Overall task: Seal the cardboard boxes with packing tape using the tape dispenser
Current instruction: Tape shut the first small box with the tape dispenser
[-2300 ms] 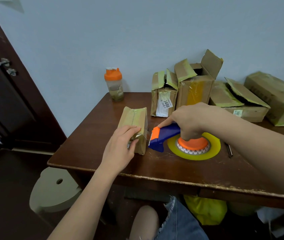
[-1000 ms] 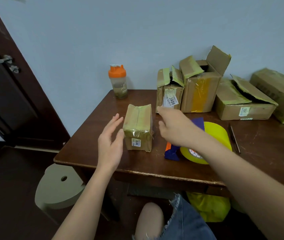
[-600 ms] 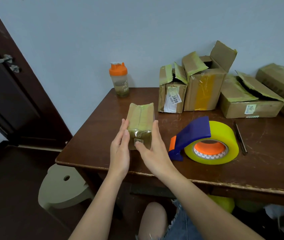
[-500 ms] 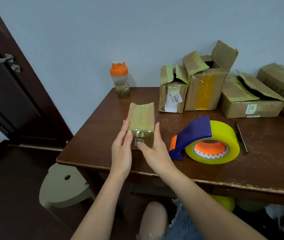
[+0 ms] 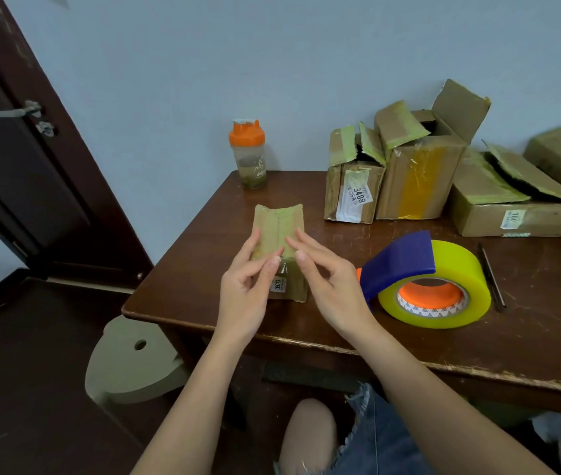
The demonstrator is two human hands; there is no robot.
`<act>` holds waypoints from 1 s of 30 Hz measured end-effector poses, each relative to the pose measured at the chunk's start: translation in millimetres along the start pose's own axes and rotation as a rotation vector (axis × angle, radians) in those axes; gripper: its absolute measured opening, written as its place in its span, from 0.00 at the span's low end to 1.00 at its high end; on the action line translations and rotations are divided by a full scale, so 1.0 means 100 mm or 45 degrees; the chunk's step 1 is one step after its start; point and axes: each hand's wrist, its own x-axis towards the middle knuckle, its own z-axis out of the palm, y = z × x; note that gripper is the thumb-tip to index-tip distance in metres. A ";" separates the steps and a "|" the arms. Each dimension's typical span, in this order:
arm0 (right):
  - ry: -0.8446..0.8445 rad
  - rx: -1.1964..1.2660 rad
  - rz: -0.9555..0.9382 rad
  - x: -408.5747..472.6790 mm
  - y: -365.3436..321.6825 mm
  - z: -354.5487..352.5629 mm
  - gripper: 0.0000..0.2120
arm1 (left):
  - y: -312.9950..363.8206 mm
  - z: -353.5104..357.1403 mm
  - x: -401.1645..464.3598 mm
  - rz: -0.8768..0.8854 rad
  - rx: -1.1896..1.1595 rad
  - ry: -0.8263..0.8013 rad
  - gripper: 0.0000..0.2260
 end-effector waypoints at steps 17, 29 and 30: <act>0.344 -0.199 -0.260 0.04 0.23 0.22 0.10 | -0.23 -0.08 0.12 0.076 0.052 0.137 0.11; 0.246 -0.029 -0.161 0.06 0.20 0.16 0.09 | -0.31 -0.21 0.18 0.048 -0.004 0.037 0.15; 0.232 -0.037 -0.163 0.06 0.20 0.15 0.10 | -0.31 -0.22 0.18 0.036 -0.007 0.024 0.16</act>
